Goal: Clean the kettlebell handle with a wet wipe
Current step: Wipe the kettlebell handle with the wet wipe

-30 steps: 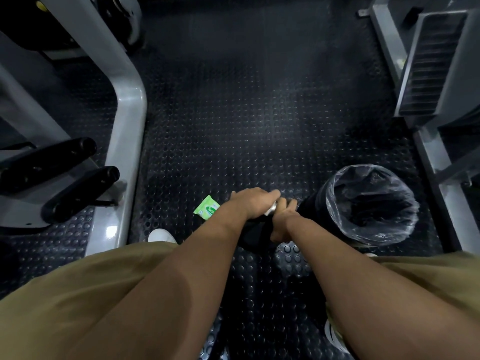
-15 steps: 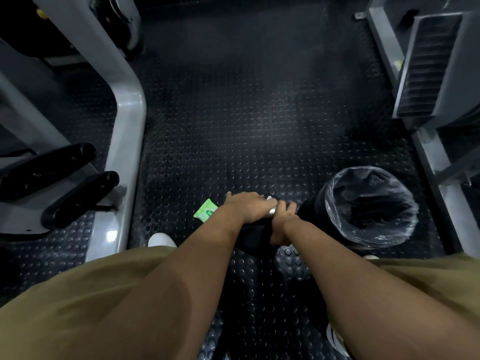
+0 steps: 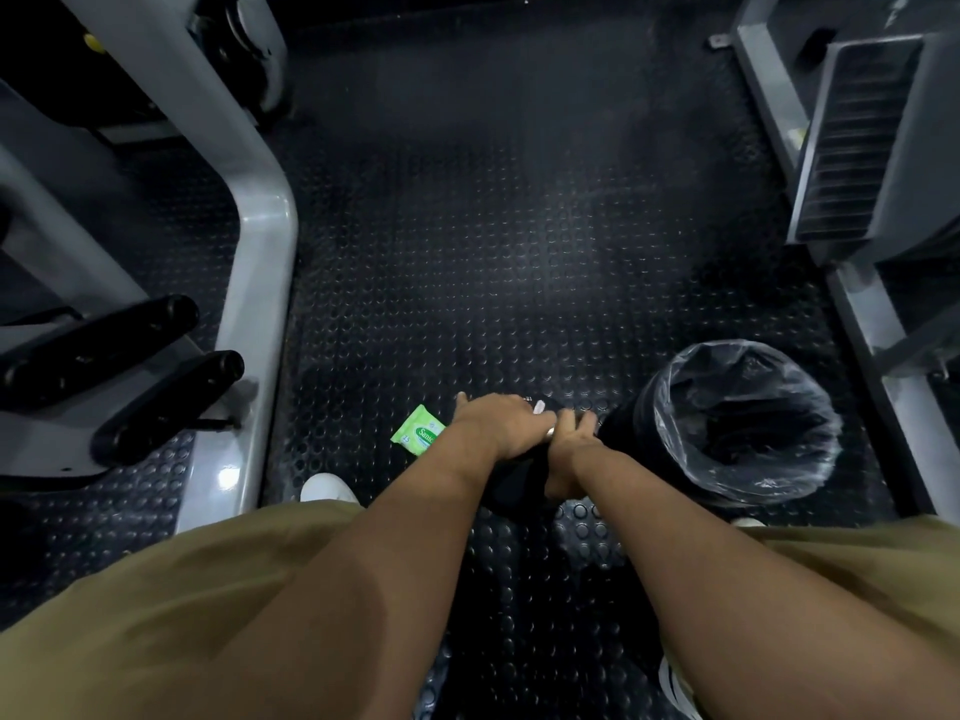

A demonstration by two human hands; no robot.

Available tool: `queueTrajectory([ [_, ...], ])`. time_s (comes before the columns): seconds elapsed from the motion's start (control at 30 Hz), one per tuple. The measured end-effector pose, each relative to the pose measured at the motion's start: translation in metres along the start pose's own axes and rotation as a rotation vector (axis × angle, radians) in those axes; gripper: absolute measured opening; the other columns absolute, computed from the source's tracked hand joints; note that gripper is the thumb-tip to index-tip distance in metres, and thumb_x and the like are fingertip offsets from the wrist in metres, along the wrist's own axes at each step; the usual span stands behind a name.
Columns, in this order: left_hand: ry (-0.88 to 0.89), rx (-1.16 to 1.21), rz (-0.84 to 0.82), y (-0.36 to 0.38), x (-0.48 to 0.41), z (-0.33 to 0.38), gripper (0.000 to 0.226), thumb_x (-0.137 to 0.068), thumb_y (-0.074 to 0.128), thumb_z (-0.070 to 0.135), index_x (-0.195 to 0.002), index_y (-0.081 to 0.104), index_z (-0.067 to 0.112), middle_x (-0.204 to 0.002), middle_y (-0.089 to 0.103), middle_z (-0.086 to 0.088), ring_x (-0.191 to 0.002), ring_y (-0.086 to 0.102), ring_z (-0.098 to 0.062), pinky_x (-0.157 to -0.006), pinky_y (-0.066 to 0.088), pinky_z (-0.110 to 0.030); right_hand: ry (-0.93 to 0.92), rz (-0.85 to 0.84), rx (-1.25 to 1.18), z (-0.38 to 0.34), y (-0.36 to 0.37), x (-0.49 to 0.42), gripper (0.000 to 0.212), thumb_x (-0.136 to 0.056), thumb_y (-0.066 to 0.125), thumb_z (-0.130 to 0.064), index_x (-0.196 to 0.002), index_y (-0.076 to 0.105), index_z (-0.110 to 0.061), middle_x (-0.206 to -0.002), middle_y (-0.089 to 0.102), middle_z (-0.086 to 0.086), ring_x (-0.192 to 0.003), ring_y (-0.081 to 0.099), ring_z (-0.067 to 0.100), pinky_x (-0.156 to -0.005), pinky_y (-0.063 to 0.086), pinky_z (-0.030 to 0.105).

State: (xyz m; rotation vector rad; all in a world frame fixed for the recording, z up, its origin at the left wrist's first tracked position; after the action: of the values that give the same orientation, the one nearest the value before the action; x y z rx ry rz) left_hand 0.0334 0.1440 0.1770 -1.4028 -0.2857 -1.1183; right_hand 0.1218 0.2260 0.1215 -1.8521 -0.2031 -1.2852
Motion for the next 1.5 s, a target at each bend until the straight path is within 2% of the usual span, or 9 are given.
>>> queueTrajectory([
  [0.17,0.071,0.096,-0.007,0.003,0.004,0.020,0.060,-0.090,0.025,0.061,-0.102,0.074,0.029,-0.118,0.072,0.001,-0.118,0.058,-0.024,-0.120,0.020,-0.057,-0.037,-0.003,-0.017,0.000,-0.002,0.002,0.103,-0.085,0.069,-0.014,-0.156,-0.005,-0.020,-0.148,0.005,0.013,-0.133,0.042,0.026,-0.105,0.049,0.033],
  [0.47,-0.077,-0.028,0.008,0.000,-0.006,-0.024,0.062,-0.095,0.026,0.059,-0.121,0.070,0.023,-0.131,0.067,-0.004,-0.130,0.055,-0.027,-0.124,0.007,-0.062,0.022,0.030,0.015,0.000,0.000,0.001,0.101,-0.071,0.082,-0.014,-0.143,0.013,-0.024,-0.142,0.012,0.010,-0.120,0.055,0.034,-0.093,0.056,0.039],
  [0.7,0.057,0.015,-0.006,0.000,0.005,0.018,0.067,-0.091,0.026,0.062,-0.120,0.073,0.025,-0.133,0.068,-0.004,-0.128,0.056,-0.027,-0.121,0.020,-0.059,-0.034,0.000,-0.010,0.000,0.002,-0.006,0.104,-0.073,0.078,-0.016,-0.150,0.009,-0.023,-0.141,0.010,0.010,-0.124,0.050,0.028,-0.100,0.053,0.036],
  [0.87,0.149,0.031,0.100,0.002,0.001,0.004,0.038,-0.098,0.044,0.050,-0.111,0.075,0.034,-0.108,0.074,0.001,-0.105,0.067,-0.027,-0.091,0.054,-0.040,-0.006,0.039,-0.015,0.001,0.001,-0.005,0.103,-0.070,0.084,-0.017,-0.144,0.012,-0.021,-0.140,0.012,0.011,-0.123,0.053,0.035,-0.091,0.057,0.037],
  [1.07,0.121,0.022,0.356,0.006,0.008,-0.004,0.026,-0.104,0.047,0.034,-0.111,0.071,0.025,-0.107,0.072,-0.001,-0.099,0.066,-0.027,-0.075,0.048,-0.036,0.013,0.060,0.010,0.001,0.002,-0.003,0.103,-0.071,0.085,-0.016,-0.144,0.013,-0.022,-0.144,0.011,0.011,-0.117,0.055,0.034,-0.091,0.056,0.038],
  [1.2,0.018,0.475,0.668,0.027,0.029,-0.028,0.028,-0.104,0.049,0.034,-0.101,0.074,0.021,-0.106,0.069,0.003,-0.098,0.061,-0.019,-0.084,0.052,-0.037,0.008,0.074,0.010,0.001,0.003,-0.003,0.101,-0.074,0.083,-0.015,-0.144,0.012,-0.022,-0.144,0.010,0.012,-0.118,0.055,0.034,-0.094,0.055,0.039],
  [1.27,-0.176,0.812,0.740,0.046,0.041,-0.039,0.031,-0.106,0.051,0.035,-0.088,0.070,0.017,-0.092,0.067,0.001,-0.085,0.061,-0.020,-0.076,0.051,-0.037,-0.008,0.090,-0.004,0.002,0.002,-0.004,0.097,-0.075,0.082,-0.014,-0.143,0.014,-0.021,-0.142,0.012,0.012,-0.118,0.054,0.035,-0.096,0.054,0.039],
  [1.4,-0.585,1.461,0.690,0.098,0.052,-0.046,0.032,-0.105,0.054,0.032,-0.085,0.071,0.015,-0.084,0.070,-0.005,-0.083,0.067,-0.030,-0.083,0.059,-0.045,-0.069,0.090,-0.050,0.004,0.005,-0.004,0.091,-0.078,0.075,-0.007,-0.143,0.014,-0.022,-0.145,0.010,0.014,-0.119,0.054,0.036,-0.097,0.053,0.040],
  [1.5,-0.694,1.525,0.671,0.111,0.054,-0.047,0.032,-0.104,0.054,0.029,-0.081,0.072,0.018,-0.092,0.073,-0.010,-0.091,0.071,-0.036,-0.091,0.059,-0.052,-0.087,0.096,-0.050,0.004,0.005,-0.004,0.090,-0.078,0.073,-0.006,-0.143,0.013,-0.022,-0.147,0.006,0.015,-0.120,0.054,0.036,-0.096,0.054,0.039],
])
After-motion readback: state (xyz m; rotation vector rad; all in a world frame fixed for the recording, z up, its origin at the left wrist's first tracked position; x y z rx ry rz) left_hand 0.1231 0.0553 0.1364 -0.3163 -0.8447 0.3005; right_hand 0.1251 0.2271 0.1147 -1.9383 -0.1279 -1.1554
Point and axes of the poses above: each hand's wrist, its own x-axis away from the middle knuckle, its own y-axis out of the palm, z = x × y, the point moved 5 cm from there along -x, towards the middle knuckle
